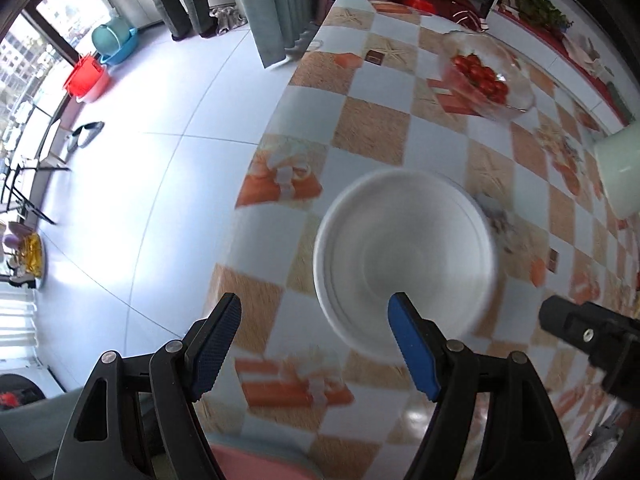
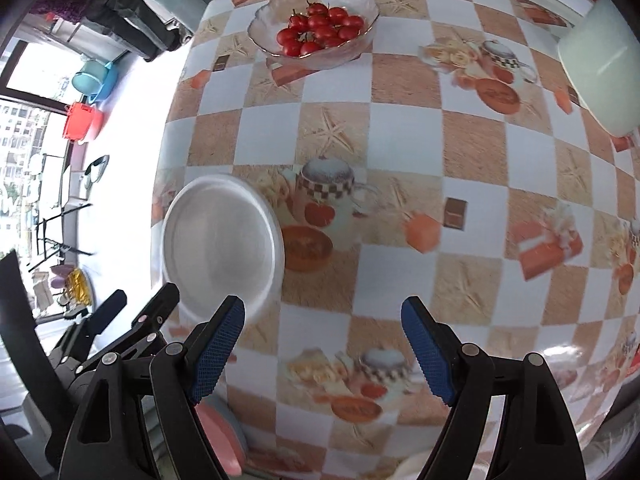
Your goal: Organize plates and bowls
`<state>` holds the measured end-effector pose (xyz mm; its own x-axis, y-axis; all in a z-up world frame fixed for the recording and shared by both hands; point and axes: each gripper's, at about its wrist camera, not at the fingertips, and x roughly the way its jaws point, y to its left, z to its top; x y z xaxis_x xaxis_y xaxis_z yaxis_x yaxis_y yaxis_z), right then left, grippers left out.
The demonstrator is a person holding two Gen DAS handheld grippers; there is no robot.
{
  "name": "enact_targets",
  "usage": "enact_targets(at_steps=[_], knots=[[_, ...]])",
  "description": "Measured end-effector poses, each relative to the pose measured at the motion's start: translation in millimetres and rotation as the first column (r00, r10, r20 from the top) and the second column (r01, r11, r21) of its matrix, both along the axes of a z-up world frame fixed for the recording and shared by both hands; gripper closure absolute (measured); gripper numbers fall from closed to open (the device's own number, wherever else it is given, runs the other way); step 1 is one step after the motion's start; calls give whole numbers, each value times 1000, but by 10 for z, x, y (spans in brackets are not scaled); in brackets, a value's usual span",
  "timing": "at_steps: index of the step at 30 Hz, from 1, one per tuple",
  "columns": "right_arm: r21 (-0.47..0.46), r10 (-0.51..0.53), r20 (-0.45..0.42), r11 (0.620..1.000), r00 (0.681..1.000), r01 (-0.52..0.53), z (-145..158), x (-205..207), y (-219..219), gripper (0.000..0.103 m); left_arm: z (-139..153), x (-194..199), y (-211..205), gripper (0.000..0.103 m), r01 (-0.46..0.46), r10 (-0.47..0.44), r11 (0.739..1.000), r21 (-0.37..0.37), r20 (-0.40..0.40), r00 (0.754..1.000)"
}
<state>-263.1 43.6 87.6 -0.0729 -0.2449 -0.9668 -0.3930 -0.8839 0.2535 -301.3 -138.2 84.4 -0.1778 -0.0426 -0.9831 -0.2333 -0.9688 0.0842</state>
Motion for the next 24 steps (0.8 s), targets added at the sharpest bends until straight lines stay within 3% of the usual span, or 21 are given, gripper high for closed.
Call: enact_targets(at_steps=[7, 19, 20, 22, 24], knots=[[-7, -23, 41, 1000, 999, 24, -385, -153, -71, 21, -322, -189, 2, 24, 20, -19, 999, -42, 21, 1000], [-8, 24, 56, 1000, 998, -24, -623, -285, -181, 22, -566, -335, 4, 24, 55, -52, 997, -58, 48, 998], [-8, 29, 56, 1000, 998, -29, -637, -283, -184, 24, -583, -346, 2, 24, 55, -52, 997, -55, 55, 997], [-10, 42, 63, 999, 997, -41, -671, -270, -178, 40, -607, -343, 11, 25, 57, -54, 997, -45, 69, 996], [-5, 49, 57, 999, 997, -48, -671, -263, -206, 48, -623, -333, 35, 34, 69, -66, 997, -34, 81, 994]])
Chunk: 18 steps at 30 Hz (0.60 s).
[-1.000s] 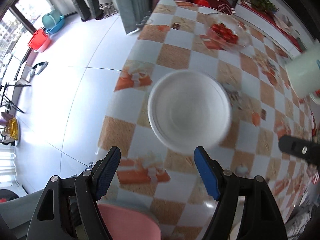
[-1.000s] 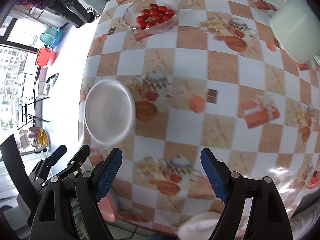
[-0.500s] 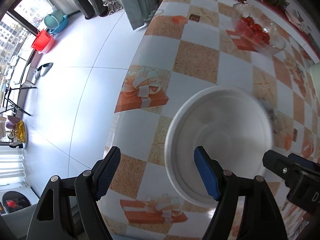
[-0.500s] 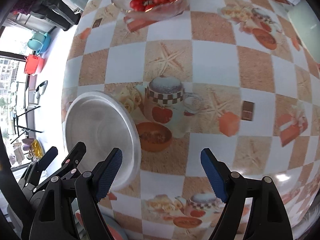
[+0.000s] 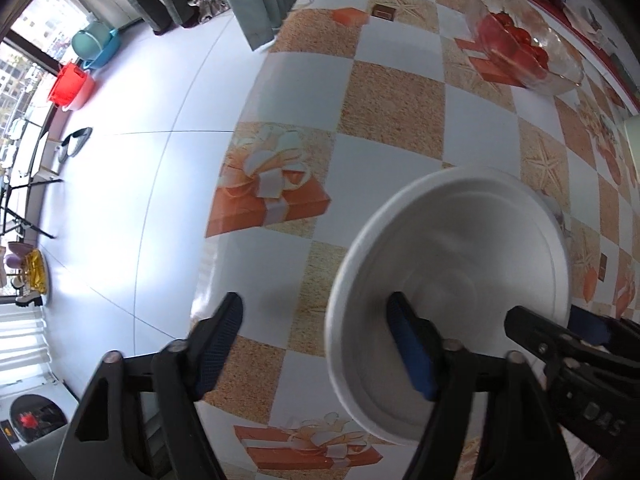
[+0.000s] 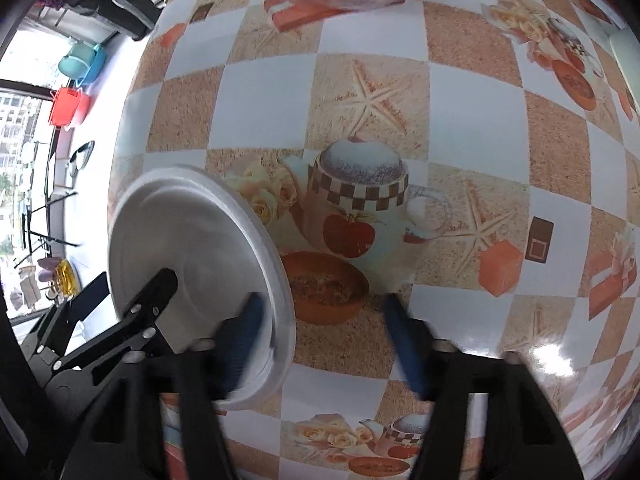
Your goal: Organize plates and bowls
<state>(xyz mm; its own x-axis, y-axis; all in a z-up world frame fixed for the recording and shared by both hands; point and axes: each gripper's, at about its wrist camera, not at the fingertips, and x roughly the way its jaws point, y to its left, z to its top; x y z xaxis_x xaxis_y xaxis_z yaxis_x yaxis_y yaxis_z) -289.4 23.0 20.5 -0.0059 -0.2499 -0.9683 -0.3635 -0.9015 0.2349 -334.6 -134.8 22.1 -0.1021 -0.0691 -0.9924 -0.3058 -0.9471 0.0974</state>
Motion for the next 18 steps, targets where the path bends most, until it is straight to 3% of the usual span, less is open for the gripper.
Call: enact_targets(at_steps=[3, 5, 8, 10, 18], knots=[[-26, 11, -9, 1000, 1000, -11, 4, -5, -16, 63, 8, 22, 39, 46, 7, -7, 1000, 22, 12, 1000], [-61, 7, -7, 998, 1000, -7, -29, -11, -87, 75, 18, 29, 70, 60, 13, -14, 999, 48, 24, 1000], [-78, 7, -3, 997, 1000, -7, -48, 4, -105, 81, 25, 49, 134, 71, 26, -28, 998, 62, 40, 999], [-88, 11, 6, 996, 1000, -11, -62, 41, -95, 85, 31, 72, 155, 71, 28, -31, 997, 65, 42, 999], [-114, -23, 56, 993, 998, 29, -107, 455, 72, 85, 24, 430, 393, 72, 91, -99, 991, 96, 79, 992]])
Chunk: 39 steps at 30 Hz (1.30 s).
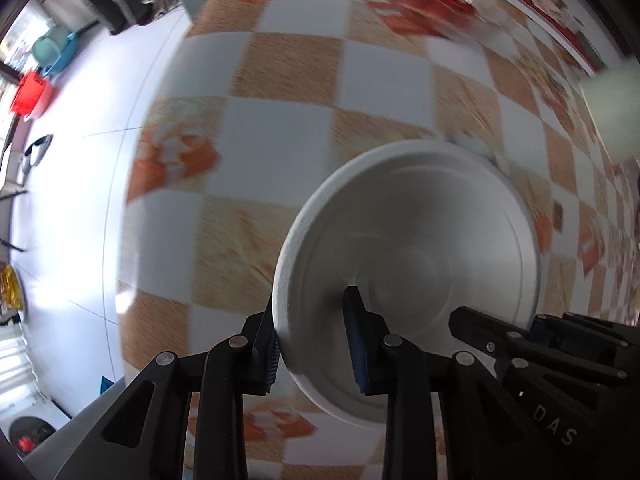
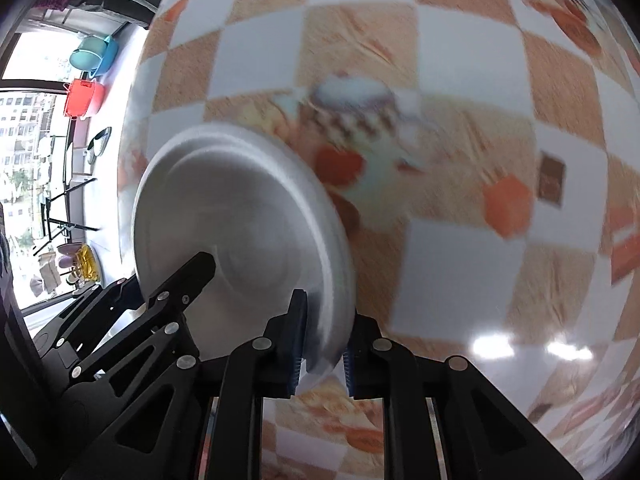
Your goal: Organize plates and bowls
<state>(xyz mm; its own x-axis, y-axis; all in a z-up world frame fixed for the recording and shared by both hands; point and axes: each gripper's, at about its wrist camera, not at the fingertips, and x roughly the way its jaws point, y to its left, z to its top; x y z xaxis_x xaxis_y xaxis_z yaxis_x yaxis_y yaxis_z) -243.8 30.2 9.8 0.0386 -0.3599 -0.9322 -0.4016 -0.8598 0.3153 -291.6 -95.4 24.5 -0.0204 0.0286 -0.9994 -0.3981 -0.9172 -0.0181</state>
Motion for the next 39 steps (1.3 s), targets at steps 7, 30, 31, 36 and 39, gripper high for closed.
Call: enact_targets(at_steps=[7, 30, 31, 36, 39], knots=[[-2, -75, 48, 997, 996, 75, -20, 430, 262, 85, -10, 471, 260, 72, 75, -75, 997, 12, 25, 997], [5, -132, 69, 991, 989, 132, 141, 1260, 327, 85, 168, 1652, 328, 71, 143, -143, 990, 2, 15, 990], [4, -132, 65, 991, 989, 132, 164, 1259, 329, 85, 208, 1692, 276, 71, 142, -142, 990, 3, 10, 990], [-7, -137, 43, 990, 990, 138, 337, 1301, 345, 85, 393, 1844, 263, 71, 141, -141, 990, 0, -20, 990], [-13, -141, 30, 990, 990, 141, 472, 1374, 349, 85, 505, 1864, 305, 71, 147, -147, 989, 0, -37, 989]])
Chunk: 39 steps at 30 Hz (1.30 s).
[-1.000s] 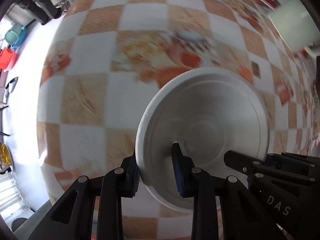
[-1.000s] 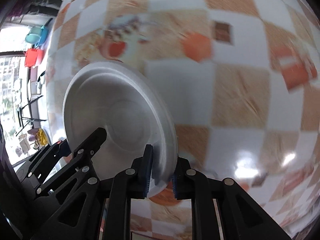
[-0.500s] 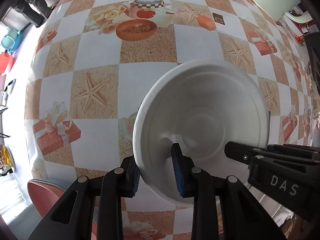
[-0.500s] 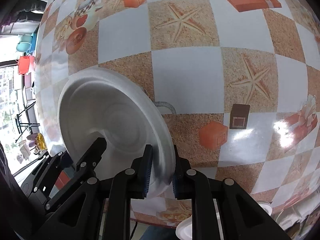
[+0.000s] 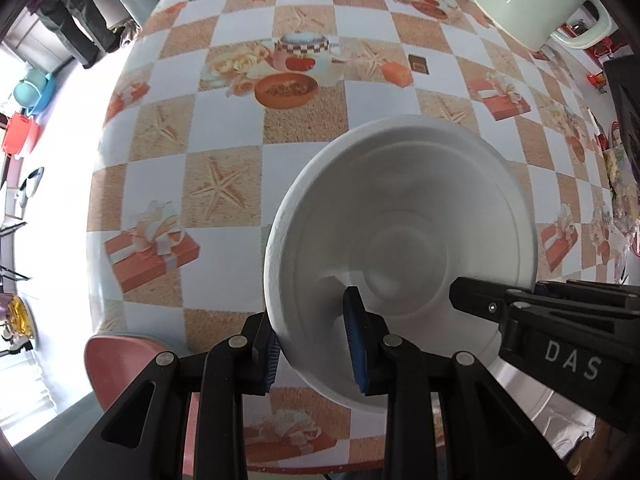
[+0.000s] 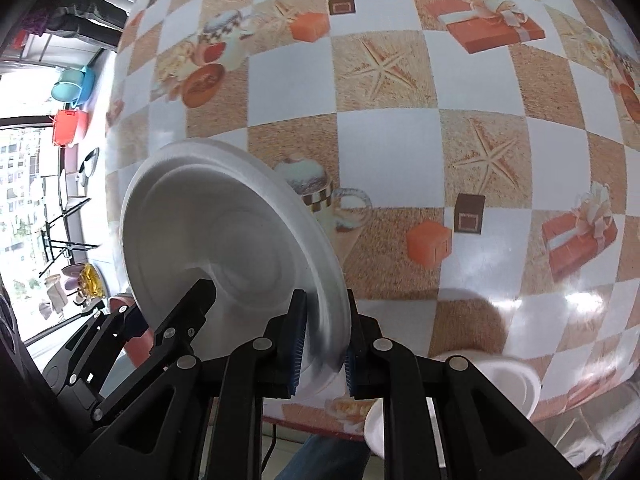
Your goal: Organize plates and bowls
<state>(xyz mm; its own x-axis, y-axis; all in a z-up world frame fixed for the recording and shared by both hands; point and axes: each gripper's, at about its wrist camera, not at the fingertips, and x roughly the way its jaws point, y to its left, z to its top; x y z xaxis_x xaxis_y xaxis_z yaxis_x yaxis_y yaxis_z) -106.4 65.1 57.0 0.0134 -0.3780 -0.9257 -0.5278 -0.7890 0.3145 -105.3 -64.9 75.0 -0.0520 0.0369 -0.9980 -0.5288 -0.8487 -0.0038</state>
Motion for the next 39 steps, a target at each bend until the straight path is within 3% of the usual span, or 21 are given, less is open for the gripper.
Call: enact_targets(at_steps=[11, 17, 21, 30, 39], knots=[[20, -37, -35, 999, 999, 38, 354, 258, 135, 85, 356, 201, 0, 71, 48, -48, 998, 35, -18, 999], [60, -100, -45, 993, 994, 103, 528, 596, 284, 85, 495, 437, 219, 71, 149, -148, 987, 67, -22, 989], [74, -163, -31, 983, 986, 165, 568, 955, 464, 85, 513, 647, 426, 71, 245, -244, 966, 85, -14, 970], [65, -297, 24, 953, 955, 295, 424, 1624, 598, 85, 388, 1078, 746, 71, 416, -418, 906, 76, 14, 908], [66, -323, 36, 945, 946, 320, 189, 1778, 596, 85, 151, 1184, 839, 71, 445, -446, 895, 35, 48, 894]])
